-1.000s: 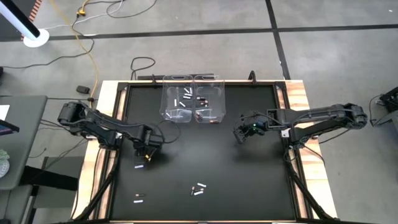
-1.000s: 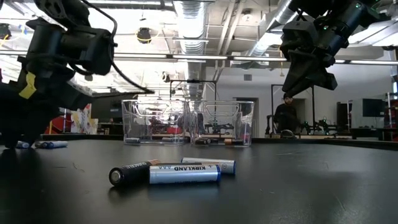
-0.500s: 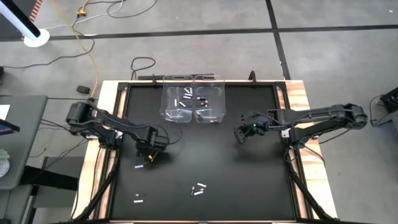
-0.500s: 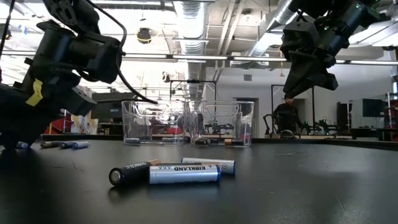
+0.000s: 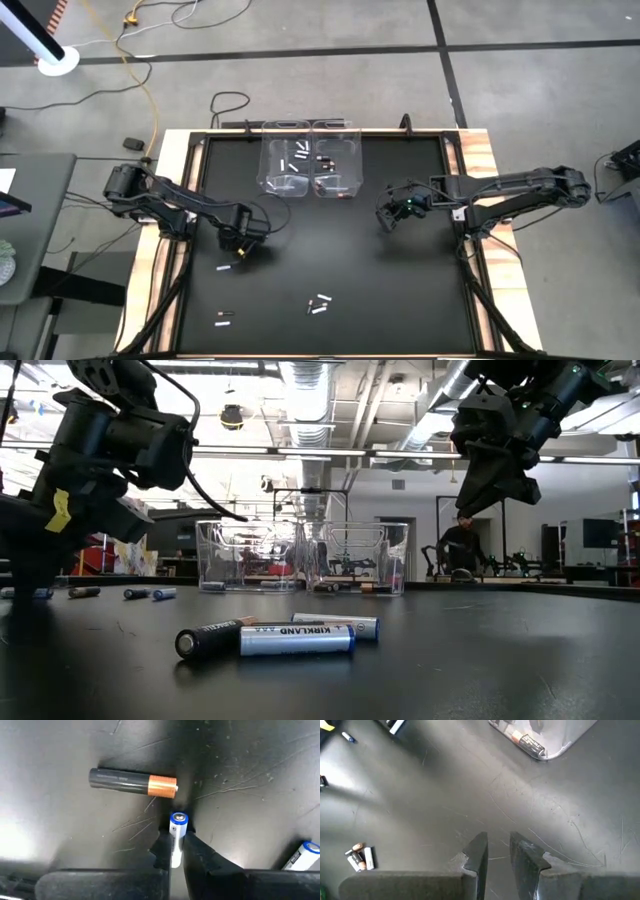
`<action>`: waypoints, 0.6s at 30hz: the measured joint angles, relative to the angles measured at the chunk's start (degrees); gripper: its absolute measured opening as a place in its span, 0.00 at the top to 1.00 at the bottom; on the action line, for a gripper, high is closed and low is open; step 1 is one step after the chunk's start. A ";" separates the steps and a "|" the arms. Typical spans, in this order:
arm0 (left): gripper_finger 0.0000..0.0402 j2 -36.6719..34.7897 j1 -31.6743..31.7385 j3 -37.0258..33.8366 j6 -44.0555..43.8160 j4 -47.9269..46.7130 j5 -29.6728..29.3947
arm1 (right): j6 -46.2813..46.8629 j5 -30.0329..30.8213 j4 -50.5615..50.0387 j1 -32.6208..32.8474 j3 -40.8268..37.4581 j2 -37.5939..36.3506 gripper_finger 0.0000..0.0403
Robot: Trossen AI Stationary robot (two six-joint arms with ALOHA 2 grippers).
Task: Sort batteries
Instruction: Put the white battery into the left transparent bin
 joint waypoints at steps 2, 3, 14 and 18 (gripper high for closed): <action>0.95 -0.05 0.00 0.03 -1.45 -0.06 0.40 | -0.14 0.00 -0.03 0.00 0.00 0.00 0.76; 0.95 -0.15 0.00 0.09 -1.99 -0.06 0.64 | -0.21 0.00 -0.05 0.00 0.00 0.00 0.76; 0.95 -0.04 -0.07 7.69 -6.92 -2.07 -0.57 | -1.16 -0.02 -3.57 0.00 0.00 0.00 0.76; 0.95 -0.09 -0.61 13.57 -7.31 -5.04 0.36 | -1.57 -0.04 -4.98 0.00 0.00 0.00 0.76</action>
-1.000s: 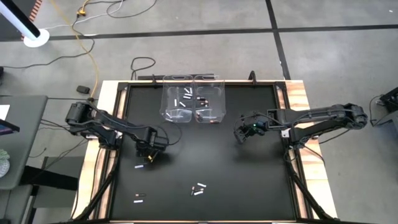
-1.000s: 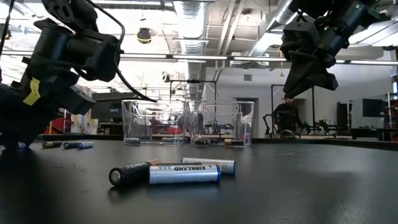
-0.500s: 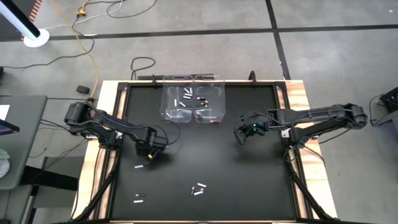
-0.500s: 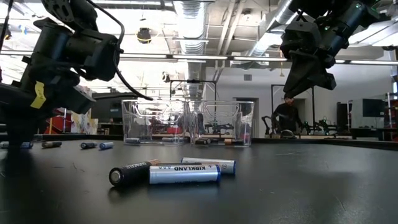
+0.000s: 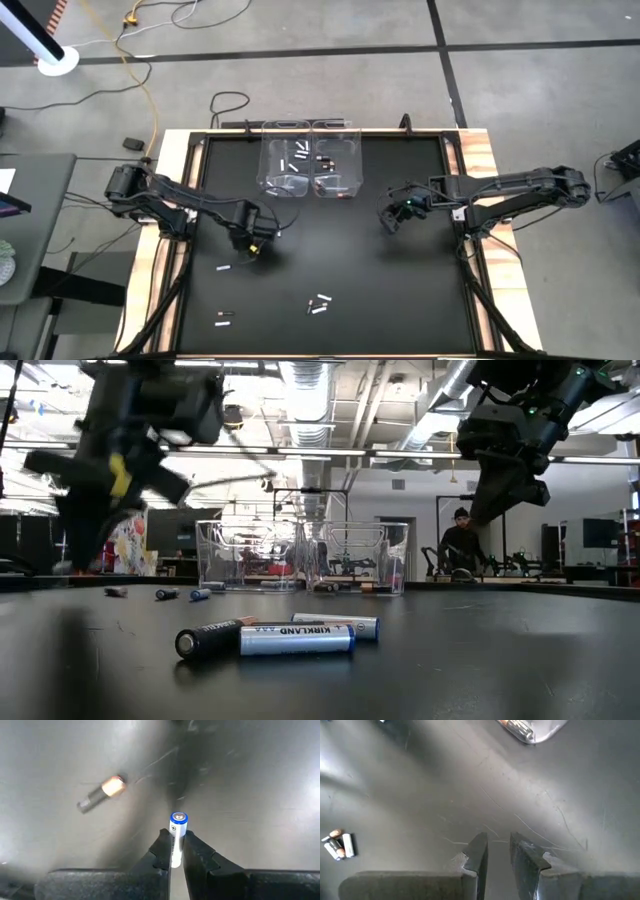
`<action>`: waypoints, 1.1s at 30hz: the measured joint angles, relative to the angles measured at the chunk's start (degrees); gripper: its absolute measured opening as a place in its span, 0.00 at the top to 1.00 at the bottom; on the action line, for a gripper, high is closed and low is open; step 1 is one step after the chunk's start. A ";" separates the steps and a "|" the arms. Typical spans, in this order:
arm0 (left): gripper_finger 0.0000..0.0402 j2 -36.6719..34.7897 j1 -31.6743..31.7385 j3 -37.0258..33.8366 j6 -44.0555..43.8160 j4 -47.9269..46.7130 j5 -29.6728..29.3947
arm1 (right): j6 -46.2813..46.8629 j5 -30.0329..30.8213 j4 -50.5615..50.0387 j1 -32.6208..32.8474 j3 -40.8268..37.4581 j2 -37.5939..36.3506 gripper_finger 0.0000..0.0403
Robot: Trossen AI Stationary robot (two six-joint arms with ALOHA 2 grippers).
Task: Sort batteries
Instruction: Put the white battery into the left transparent bin
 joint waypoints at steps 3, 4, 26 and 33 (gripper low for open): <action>0.95 -0.07 -0.23 5.50 0.34 -3.29 -0.02 | -1.10 -0.02 -0.51 0.00 0.00 0.00 0.76; 0.95 -0.09 -0.24 7.51 0.44 -3.77 0.04 | -1.41 -0.06 -0.51 0.00 0.00 0.00 0.76; 0.95 0.35 28.61 36.35 9.87 -1.21 -13.23 | -0.30 -0.02 5.84 -0.04 0.00 0.00 0.76; 0.95 4.84 42.09 36.37 17.94 7.09 -3.32 | 5.15 0.08 7.12 -0.19 0.00 0.00 0.76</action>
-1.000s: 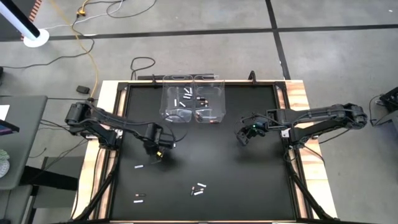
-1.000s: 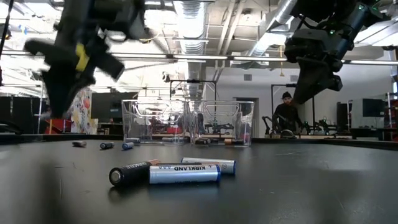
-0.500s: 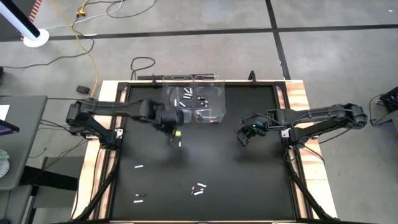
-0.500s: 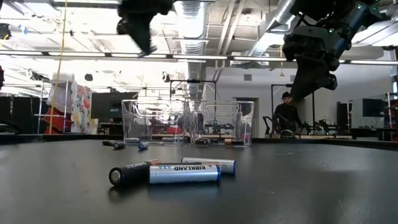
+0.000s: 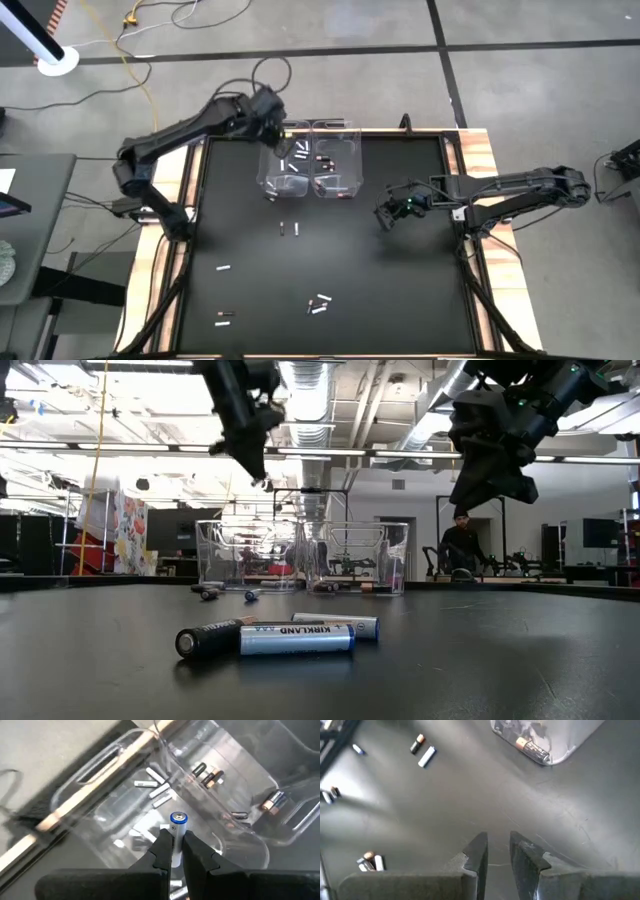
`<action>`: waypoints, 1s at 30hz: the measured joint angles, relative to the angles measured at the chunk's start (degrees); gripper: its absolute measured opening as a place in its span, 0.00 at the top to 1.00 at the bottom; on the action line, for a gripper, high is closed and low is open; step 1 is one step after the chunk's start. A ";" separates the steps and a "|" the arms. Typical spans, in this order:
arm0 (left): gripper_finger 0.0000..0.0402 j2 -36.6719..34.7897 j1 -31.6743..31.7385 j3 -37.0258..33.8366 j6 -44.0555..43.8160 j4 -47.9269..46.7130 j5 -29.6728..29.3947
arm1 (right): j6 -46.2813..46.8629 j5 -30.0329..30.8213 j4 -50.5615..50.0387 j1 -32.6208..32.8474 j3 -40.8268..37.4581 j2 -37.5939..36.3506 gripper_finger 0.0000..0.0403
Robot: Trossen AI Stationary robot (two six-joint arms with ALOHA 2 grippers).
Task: Sort batteries
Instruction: Put the white battery into the left transparent bin
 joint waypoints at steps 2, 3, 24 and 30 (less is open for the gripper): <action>0.95 3.02 1.61 0.03 2.26 2.50 4.65 | 1.85 0.41 0.12 -0.30 -0.01 0.00 0.76; 0.95 4.72 2.19 0.04 3.45 3.04 5.69 | 2.79 0.81 0.12 -0.36 -0.02 0.00 0.76; 0.91 25.65 2.63 -0.02 3.36 3.97 4.99 | 12.53 6.02 0.19 -0.79 -0.02 0.00 0.76; 0.82 25.63 2.58 -0.02 3.10 4.81 5.22 | 12.50 6.02 0.17 -0.79 -0.02 0.00 0.76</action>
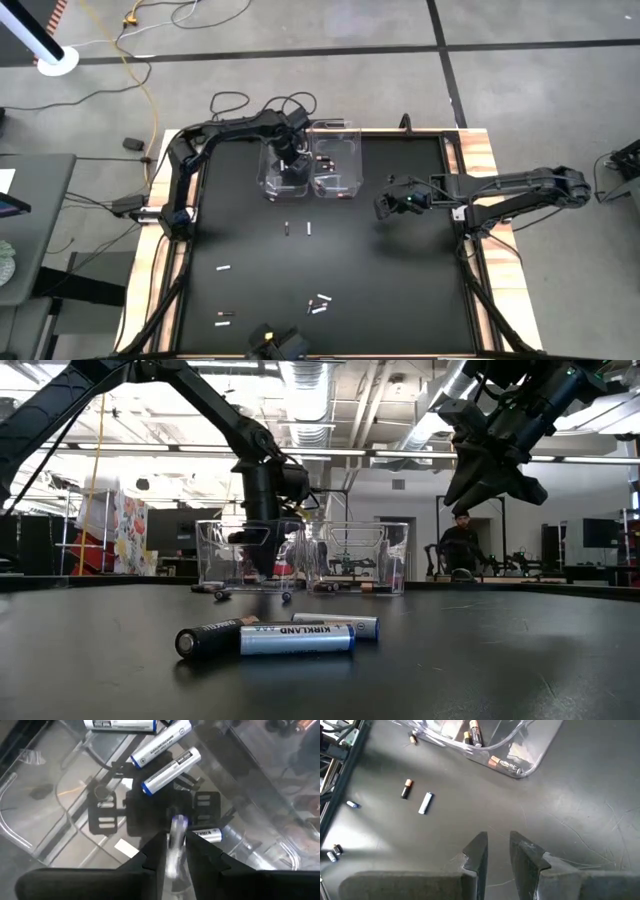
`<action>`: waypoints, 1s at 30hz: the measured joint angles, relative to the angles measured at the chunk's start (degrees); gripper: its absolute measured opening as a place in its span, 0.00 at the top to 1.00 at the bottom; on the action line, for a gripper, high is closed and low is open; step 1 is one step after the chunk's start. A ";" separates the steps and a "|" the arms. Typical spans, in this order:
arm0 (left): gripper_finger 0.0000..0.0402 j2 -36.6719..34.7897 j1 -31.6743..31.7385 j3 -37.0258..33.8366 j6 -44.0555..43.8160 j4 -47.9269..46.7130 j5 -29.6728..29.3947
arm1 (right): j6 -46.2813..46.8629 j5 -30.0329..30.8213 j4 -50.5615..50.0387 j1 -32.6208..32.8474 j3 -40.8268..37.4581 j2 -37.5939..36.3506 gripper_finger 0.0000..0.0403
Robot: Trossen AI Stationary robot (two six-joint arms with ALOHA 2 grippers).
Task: Sort batteries
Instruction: Put the white battery into the left transparent bin
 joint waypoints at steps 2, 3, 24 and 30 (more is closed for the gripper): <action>0.79 -0.04 0.03 0.00 -0.01 -0.31 0.02 | -0.48 0.00 0.00 0.00 0.00 0.00 0.76; 0.78 -0.07 0.04 0.00 -0.01 -0.45 0.02 | -0.61 0.00 -0.04 0.00 0.00 0.00 0.76; 0.68 -15.35 -4.26 8.33 -9.83 -12.01 -9.22 | -4.26 0.00 -0.94 1.73 0.00 0.00 0.76; 0.68 -26.95 -16.70 8.26 -18.45 -12.83 -25.98 | -7.01 0.00 -2.23 1.89 0.00 0.02 0.76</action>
